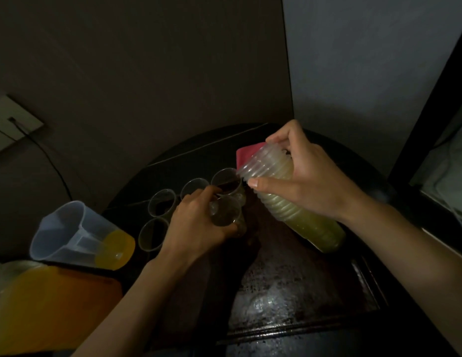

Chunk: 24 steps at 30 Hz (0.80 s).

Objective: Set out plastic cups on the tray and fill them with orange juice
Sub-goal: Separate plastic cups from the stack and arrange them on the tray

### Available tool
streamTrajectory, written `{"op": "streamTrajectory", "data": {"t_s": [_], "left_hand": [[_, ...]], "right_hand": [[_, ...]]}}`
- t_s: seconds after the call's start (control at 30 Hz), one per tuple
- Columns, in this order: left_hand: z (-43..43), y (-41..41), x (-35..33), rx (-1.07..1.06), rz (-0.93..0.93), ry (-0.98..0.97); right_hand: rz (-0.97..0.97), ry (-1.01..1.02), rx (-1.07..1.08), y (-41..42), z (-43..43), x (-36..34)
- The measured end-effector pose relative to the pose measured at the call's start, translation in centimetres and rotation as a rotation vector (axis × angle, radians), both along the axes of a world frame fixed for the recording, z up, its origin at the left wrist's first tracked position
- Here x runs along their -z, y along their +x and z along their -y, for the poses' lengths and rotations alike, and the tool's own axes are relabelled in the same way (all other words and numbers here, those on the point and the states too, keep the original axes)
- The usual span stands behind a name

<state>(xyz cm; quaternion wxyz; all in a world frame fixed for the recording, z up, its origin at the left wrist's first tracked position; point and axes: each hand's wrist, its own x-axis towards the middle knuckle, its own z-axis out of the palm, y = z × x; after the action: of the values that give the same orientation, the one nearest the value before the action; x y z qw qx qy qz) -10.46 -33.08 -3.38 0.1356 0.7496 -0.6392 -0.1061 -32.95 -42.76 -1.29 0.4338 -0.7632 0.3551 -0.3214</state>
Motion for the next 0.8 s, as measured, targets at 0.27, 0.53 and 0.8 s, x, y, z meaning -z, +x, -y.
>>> {"op": "streamTrajectory", "data": {"t_s": [0.27,0.53,0.8], "left_hand": [[0.0,0.4,0.0,-0.007,0.028,0.037],[-0.4,-1.6,-2.0,0.013,-0.145,-0.182],[2.6,-6.4,-6.6,-0.052,-0.565,-0.225]], "right_hand": [[0.011,-0.012,0.017,-0.1,0.1,0.2],[-0.002,0.013,0.01,-0.2,0.0,-0.1],[0.038,0.003,-0.025,-0.2,-0.2,-0.6]]}}
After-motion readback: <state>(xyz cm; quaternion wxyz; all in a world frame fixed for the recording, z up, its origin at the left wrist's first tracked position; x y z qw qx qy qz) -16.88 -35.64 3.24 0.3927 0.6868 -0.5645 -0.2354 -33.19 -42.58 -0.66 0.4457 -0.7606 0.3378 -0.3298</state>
